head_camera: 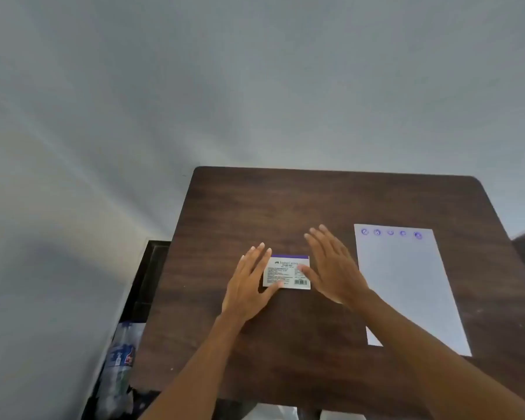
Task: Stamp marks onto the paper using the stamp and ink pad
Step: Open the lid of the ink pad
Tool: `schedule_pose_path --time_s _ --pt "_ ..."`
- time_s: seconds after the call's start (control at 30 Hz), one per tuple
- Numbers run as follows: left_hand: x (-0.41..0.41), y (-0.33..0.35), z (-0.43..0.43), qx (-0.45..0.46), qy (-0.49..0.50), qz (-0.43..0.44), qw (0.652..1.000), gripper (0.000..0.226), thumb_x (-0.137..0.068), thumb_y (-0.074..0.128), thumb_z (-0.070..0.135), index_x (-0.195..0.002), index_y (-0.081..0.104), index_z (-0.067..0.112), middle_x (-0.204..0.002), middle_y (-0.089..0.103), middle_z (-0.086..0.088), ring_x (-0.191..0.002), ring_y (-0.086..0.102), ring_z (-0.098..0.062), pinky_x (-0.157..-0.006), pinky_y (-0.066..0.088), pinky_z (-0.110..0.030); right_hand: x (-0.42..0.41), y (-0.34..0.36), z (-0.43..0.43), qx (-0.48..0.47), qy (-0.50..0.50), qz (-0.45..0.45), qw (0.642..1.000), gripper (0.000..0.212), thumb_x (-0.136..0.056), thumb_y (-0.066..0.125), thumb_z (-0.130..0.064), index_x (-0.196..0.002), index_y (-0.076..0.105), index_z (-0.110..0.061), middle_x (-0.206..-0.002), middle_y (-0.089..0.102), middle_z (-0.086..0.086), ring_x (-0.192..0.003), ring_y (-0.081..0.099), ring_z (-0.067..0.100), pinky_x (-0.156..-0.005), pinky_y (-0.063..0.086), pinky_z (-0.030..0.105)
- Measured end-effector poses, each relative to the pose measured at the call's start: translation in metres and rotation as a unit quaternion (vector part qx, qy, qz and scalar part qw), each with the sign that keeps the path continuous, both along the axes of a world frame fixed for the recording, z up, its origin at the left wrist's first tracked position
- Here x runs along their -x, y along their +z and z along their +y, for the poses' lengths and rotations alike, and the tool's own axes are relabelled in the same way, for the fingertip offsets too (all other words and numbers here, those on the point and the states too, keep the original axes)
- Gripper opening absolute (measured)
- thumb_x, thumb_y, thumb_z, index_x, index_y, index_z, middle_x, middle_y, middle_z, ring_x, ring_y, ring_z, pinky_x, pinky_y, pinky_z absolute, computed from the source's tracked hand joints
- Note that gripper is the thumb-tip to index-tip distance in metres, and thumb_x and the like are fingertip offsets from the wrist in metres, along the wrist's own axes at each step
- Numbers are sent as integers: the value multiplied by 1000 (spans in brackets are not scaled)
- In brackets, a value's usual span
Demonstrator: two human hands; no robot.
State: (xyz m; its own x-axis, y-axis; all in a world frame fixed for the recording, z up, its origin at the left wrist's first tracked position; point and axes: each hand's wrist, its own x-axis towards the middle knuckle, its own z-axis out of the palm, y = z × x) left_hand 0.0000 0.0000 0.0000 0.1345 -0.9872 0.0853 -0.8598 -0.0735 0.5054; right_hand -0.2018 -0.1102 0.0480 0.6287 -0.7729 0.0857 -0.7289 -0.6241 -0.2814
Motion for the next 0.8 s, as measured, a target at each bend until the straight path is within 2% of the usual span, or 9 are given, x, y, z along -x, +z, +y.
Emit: schedule_pose_path --time_s 0.1,0.23,0.33,0.47,0.7,0.8 --pt "-7 -11 2 -64 0 39 997 88 -87 65 55 -156 19 26 -163 16 9 -149 8 -6 -114 37 -38 -12 -20 8 -69 44 56 995 77 -88 55 -53 -147 21 -18 -157 23 4 -146 10 20 -116 25 43" --pt "-9 -20 -3 -121 -19 50 991 95 -84 71 49 -157 14 29 -163 14 12 -148 10 -7 -113 35 -36 -19 -40 12 -134 28 91 986 87 -83 64 -50 -149 16 -20 -159 17 2 -146 7 20 -114 23 41" --pt "-13 -27 -11 -120 -25 51 991 98 -82 75 47 -157 13 32 -163 16 11 -146 16 -9 -113 33 -34 -17 -49 12 -159 15 103 982 88 -80 68 -50 -148 19 -23 -157 18 1 -145 11 21 -112 30 42" --pt "-20 -34 -19 -94 -32 39 994 99 -77 78 46 -156 20 30 -158 29 10 -141 27 -10 -112 35 -34 -18 -53 10 -161 5 85 983 85 -79 71 -45 -146 24 -25 -154 24 0 -140 23 20 -107 39 38" --pt "-27 -39 -21 -68 -39 52 996 99 -73 78 54 -154 26 31 -153 37 11 -135 32 -12 -106 33 -34 -22 -44 1 -153 23 104 982 80 -79 70 -44 -145 29 -25 -152 31 -1 -136 29 18 -99 44 33" --pt "-29 -41 -21 -71 -27 82 994 104 -71 75 63 -155 24 31 -150 41 14 -131 34 -11 -103 34 -32 -22 -37 -7 -173 42 121 976 76 -82 66 -46 -145 29 -24 -152 31 -3 -137 27 17 -99 44 35"
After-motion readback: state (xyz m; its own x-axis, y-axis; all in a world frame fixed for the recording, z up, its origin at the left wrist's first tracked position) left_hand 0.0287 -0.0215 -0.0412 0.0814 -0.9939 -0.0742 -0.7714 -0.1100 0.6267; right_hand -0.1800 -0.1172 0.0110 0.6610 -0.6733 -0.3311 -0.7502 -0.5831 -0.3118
